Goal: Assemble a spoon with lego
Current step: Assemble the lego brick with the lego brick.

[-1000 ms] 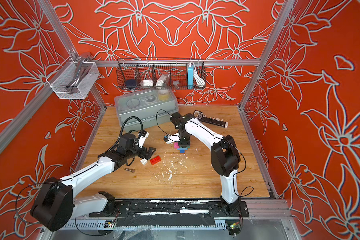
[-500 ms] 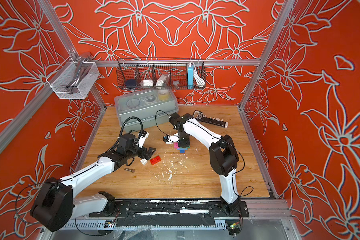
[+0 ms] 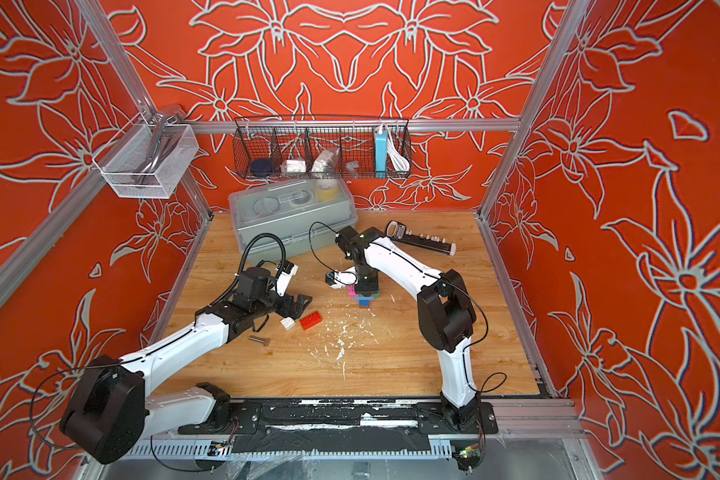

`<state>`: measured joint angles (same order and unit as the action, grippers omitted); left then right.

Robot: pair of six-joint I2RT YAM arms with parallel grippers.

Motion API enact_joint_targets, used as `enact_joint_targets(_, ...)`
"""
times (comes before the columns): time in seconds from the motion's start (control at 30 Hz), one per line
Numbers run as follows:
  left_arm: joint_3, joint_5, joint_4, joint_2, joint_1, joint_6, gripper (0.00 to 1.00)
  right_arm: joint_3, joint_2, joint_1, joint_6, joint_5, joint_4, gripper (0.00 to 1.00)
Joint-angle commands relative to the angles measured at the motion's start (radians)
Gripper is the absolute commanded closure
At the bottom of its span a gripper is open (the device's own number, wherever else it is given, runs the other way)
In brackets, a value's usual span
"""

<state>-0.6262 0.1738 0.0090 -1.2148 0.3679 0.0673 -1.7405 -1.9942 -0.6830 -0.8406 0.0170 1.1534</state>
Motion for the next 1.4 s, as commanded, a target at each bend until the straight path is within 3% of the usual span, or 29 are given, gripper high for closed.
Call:
enact_joint_targets(0.0,0.011,-0.006,0.009,0.018,0.006,0.016,0.02,0.045,-0.033,-0.018,0.020,-0.037,0.004,0.76)
enact_joint_targets(0.33,0.010,-0.008,0.005,0.020,0.008,0.019,0.02,0.054,-0.005,-0.018,0.026,-0.020,-0.013,0.57)
enact_joint_targets(0.7,0.007,-0.012,0.003,0.017,0.009,0.019,0.02,0.076,0.039,-0.016,0.028,0.020,-0.053,0.43)
enact_joint_targets(1.13,0.010,-0.026,-0.003,0.026,0.014,0.019,0.02,0.069,0.084,0.002,0.044,0.052,-0.085,0.30)
enact_joint_targets(1.37,-0.002,-0.068,-0.034,0.051,0.020,0.013,0.02,0.111,0.188,0.010,0.045,0.056,-0.140,0.27)
